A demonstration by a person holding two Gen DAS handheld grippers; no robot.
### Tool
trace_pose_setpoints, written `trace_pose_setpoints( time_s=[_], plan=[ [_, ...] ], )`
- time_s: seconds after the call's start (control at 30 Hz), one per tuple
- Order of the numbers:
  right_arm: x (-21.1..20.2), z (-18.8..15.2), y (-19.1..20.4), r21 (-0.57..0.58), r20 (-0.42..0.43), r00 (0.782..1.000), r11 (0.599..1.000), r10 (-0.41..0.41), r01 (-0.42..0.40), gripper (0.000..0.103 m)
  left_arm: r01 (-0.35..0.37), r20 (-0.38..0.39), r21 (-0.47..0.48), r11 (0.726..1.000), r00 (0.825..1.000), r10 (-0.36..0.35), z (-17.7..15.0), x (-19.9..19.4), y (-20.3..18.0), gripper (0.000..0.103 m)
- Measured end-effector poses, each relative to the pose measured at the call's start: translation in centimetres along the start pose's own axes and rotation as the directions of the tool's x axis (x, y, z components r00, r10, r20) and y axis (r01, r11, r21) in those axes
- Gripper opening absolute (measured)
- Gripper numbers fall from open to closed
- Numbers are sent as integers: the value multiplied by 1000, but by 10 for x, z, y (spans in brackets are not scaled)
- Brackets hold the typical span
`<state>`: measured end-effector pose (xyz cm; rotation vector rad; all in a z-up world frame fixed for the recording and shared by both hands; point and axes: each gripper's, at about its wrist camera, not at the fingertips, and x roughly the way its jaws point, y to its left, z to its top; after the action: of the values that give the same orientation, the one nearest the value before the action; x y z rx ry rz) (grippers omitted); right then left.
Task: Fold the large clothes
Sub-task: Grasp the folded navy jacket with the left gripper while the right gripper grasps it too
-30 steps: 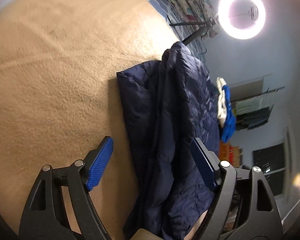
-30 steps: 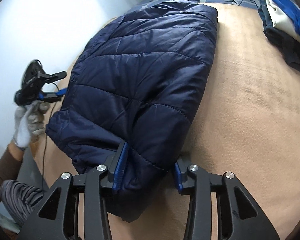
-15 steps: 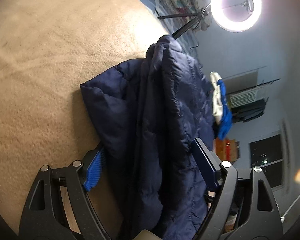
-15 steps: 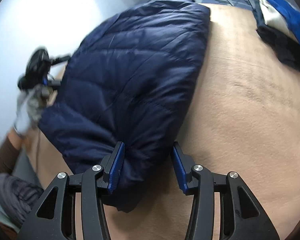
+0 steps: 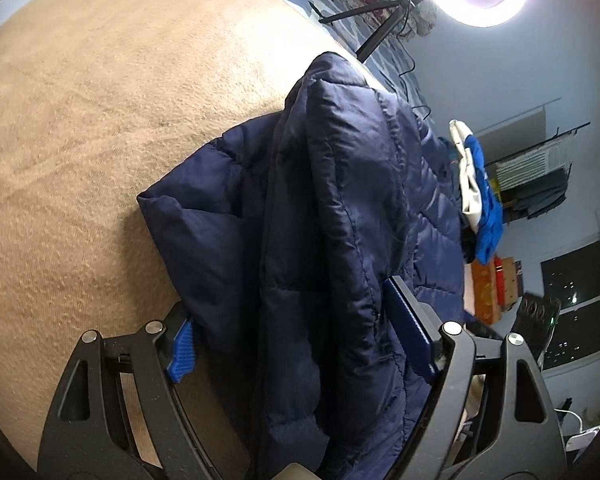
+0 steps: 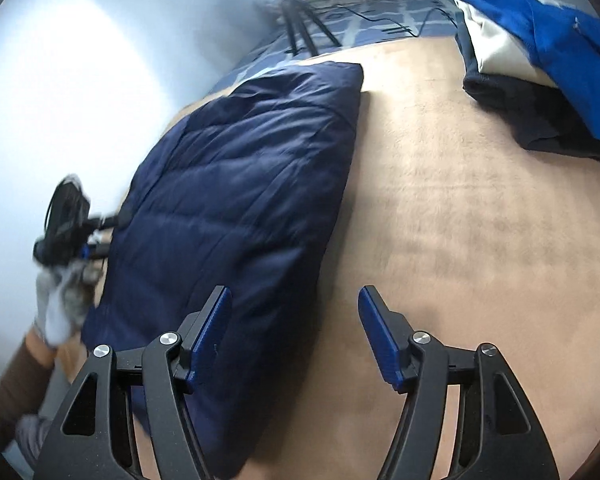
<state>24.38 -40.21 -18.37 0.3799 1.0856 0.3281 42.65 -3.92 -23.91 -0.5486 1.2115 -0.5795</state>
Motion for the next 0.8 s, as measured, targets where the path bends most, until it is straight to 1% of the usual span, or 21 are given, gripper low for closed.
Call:
trace_pose_setpoints(
  time_s=[0.1,0.17,0.27,0.33,0.43,0.47,0.5,0.53,0.6,0.67,0.7,0.77,0.8],
  plan=[
    [12,11,-10,54,15,1000,998,12,-13,65,-24,-2,19,1000,1000,24,2,4,-6,83],
    [21,18,-19,106,25,999,993,45,-48,65,-42,-3,28,999,999,42,3,7,-9,82],
    [33,25,-26,176,48,996,981,81,-88,65,-66,-4,46,997,998,67,4,9,-14,79],
    [39,28,-26,196,50,994,975,96,-105,65,-81,0,54,995,997,81,4,9,-16,77],
    [45,30,-17,185,39,995,977,97,-102,65,-107,14,84,991,994,106,1,8,-23,68],
    [46,30,-13,175,34,994,979,103,-108,60,-125,27,108,986,992,123,0,8,-28,63],
    [47,30,-10,168,29,994,980,108,-111,57,-138,35,123,983,990,135,-1,8,-31,57],
    [47,30,-4,149,27,995,984,95,-98,56,-160,49,147,976,987,155,-3,8,-37,54],
    [47,31,4,121,22,997,990,70,-72,48,-196,76,191,962,980,185,-7,6,-48,40],
    [44,31,12,92,20,999,995,46,-48,39,-233,105,234,944,971,214,-12,3,-58,33],
    [42,32,15,79,20,999,996,37,-38,37,-252,122,255,933,966,227,-14,2,-63,29],
    [40,33,23,46,22,1000,999,11,-12,28,-287,155,293,912,956,251,-20,0,-74,26],
    [37,33,27,25,24,1000,1000,-3,2,26,-298,167,304,905,952,258,-22,-2,-78,24]
  ],
)
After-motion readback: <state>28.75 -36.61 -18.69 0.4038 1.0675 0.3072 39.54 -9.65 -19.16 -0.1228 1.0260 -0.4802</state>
